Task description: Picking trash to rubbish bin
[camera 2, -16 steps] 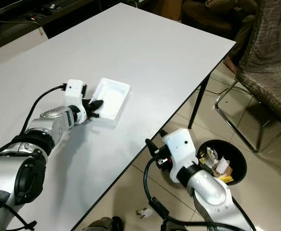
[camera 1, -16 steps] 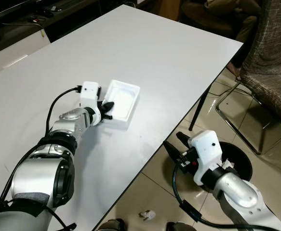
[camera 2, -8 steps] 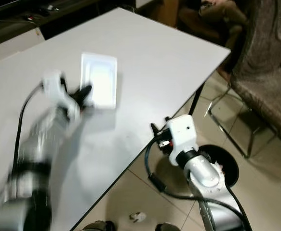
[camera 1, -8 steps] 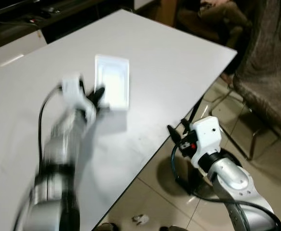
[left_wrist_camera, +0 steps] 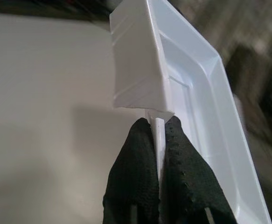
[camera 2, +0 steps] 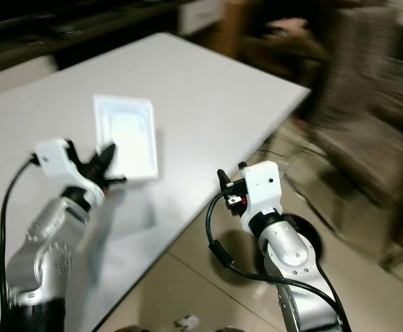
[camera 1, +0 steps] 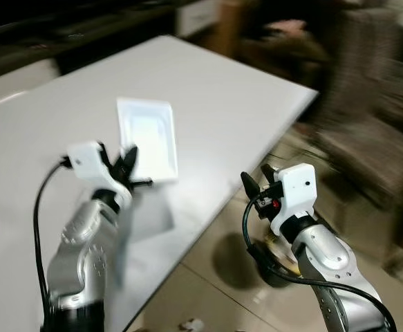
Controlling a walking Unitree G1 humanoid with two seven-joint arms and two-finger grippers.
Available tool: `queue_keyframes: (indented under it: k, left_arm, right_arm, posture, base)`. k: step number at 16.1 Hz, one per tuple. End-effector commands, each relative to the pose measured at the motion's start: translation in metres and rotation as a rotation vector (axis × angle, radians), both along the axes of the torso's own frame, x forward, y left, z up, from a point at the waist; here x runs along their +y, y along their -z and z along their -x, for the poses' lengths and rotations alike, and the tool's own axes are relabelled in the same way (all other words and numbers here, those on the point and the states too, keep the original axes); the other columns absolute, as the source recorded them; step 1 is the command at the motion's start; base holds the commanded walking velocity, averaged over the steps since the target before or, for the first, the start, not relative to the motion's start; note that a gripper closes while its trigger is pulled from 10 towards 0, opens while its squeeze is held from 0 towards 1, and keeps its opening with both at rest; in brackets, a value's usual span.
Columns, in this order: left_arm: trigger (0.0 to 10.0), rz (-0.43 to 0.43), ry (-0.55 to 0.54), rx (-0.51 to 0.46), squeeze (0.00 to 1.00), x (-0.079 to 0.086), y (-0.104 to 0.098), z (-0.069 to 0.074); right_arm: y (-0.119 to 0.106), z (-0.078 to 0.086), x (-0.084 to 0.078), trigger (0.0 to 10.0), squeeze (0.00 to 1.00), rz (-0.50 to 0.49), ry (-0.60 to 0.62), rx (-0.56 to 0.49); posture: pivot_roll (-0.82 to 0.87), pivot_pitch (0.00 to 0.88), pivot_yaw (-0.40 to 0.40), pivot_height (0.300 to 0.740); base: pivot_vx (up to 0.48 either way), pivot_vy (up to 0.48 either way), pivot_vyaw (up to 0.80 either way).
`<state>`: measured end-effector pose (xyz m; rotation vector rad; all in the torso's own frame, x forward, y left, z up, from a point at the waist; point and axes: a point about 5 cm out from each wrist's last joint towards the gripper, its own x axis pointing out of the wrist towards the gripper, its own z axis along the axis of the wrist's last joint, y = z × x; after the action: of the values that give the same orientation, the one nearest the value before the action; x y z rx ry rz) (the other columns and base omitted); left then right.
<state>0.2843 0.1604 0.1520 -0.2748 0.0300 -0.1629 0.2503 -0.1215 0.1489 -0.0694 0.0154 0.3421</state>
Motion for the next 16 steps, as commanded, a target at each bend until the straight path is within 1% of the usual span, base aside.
queue_keyframes:
  k: [1, 2, 3, 4, 5, 6, 7, 8, 9, 10, 12, 14, 15, 16]
  left_arm:
    - [10.0, -0.037, 0.04, 0.037, 0.0, -0.012, 0.0, 0.003]
    - [10.0, -0.057, 0.044, 0.048, 0.0, -0.015, 0.001, 0.003]
    - [10.0, -0.055, 0.075, 0.029, 0.0, -0.022, 0.0, 0.004]
    - [10.0, -0.093, 0.044, -0.028, 0.0, -0.025, -0.003, 0.002]
    - [10.0, -0.171, -0.049, -0.079, 0.0, -0.024, -0.004, 0.001]
    - [10.0, -0.144, -0.026, -0.05, 0.0, -0.026, -0.001, 0.003]
    - [10.0, -0.163, -0.04, -0.007, 0.0, -0.024, 0.005, 0.004]
    - [10.0, -0.18, -0.026, 0.048, 0.0, -0.023, 0.015, 0.007]
    - [10.0, -0.166, 0.001, 0.15, 0.0, -0.02, 0.029, 0.013]
    - [10.0, -0.14, 0.03, 0.176, 0.0, -0.018, 0.035, 0.019]
    - [10.0, -0.227, 0.026, 0.145, 0.0, -0.012, 0.037, 0.026]
    - [10.0, -0.278, 0.019, 0.125, 0.0, -0.008, 0.033, 0.026]
    - [10.0, -0.352, 0.046, 0.078, 0.0, -0.01, 0.028, 0.025]
    - [10.0, -0.342, 0.058, 0.068, 0.0, -0.012, 0.027, 0.025]
  right_arm:
    - [0.004, 0.001, -0.008, 10.0, 0.0, 0.006, 0.047, 0.005]
    - [0.005, 0.001, -0.007, 10.0, 0.0, 0.009, 0.049, 0.007]
    - [0.006, 0.002, -0.006, 10.0, 0.0, -0.005, 0.055, 0.012]
    - [0.007, 0.001, -0.005, 10.0, 0.0, -0.017, 0.056, 0.018]
    - [0.012, 0.0, -0.003, 10.0, 0.0, -0.017, 0.046, 0.026]
    - [0.014, 0.001, 0.0, 10.0, 0.0, -0.018, 0.036, 0.031]
    - [0.017, 0.0, 0.002, 10.0, 0.0, -0.032, 0.026, 0.045]
    - [0.018, -0.001, 0.003, 10.0, 0.0, -0.049, 0.027, 0.058]
    - [0.021, -0.001, 0.004, 10.0, 0.0, -0.039, 0.019, 0.066]
    - [0.023, -0.001, 0.004, 10.0, 0.0, -0.033, 0.013, 0.077]
    - [0.026, -0.002, 0.003, 10.0, 0.0, -0.035, 0.009, 0.097]
    - [0.029, -0.003, 0.004, 10.0, 0.0, -0.036, 0.0, 0.108]
    - [0.028, -0.004, 0.005, 10.0, 0.0, -0.037, -0.005, 0.106]
    - [0.028, -0.004, 0.005, 10.0, 0.0, -0.037, -0.004, 0.106]
  posture:
    - [-0.07, 0.0, -0.017, 0.74]
    - [-0.07, 0.0, -0.015, 0.74]
    - [-0.07, 0.0, -0.015, 0.74]
    - [-0.05, 0.0, -0.022, 0.74]
    - [-0.05, 0.0, -0.026, 0.74]
    - [-0.05, 0.0, -0.03, 0.74]
    - [-0.05, 0.0, -0.039, 0.74]
    - [-0.04, 0.0, -0.043, 0.74]
    - [-0.04, 0.0, -0.046, 0.74]
    - [-0.04, 0.0, -0.057, 0.74]
    - [-0.02, 0.0, -0.076, 0.74]
    - [-0.01, 0.0, -0.076, 0.74]
    - [-0.02, 0.0, -0.07, 0.74]
    - [-0.02, 0.0, -0.069, 0.74]
  base:
    - [0.0, 0.0, -0.8]
    - [0.0, 0.0, -0.8]
    - [0.0, 0.0, -0.8]
    - [0.0, 0.0, -0.8]
    - [0.0, 0.0, -0.8]
    - [0.0, 0.0, -0.8]
    - [0.0, 0.0, -0.8]
    - [0.0, 0.0, -0.8]
    - [0.0, 0.0, -0.8]
    - [0.0, 0.0, -0.8]
    - [0.0, 0.0, -0.8]
    - [0.0, 0.0, -0.8]
    - [0.0, 0.0, -0.8]
    - [0.0, 0.0, -0.8]
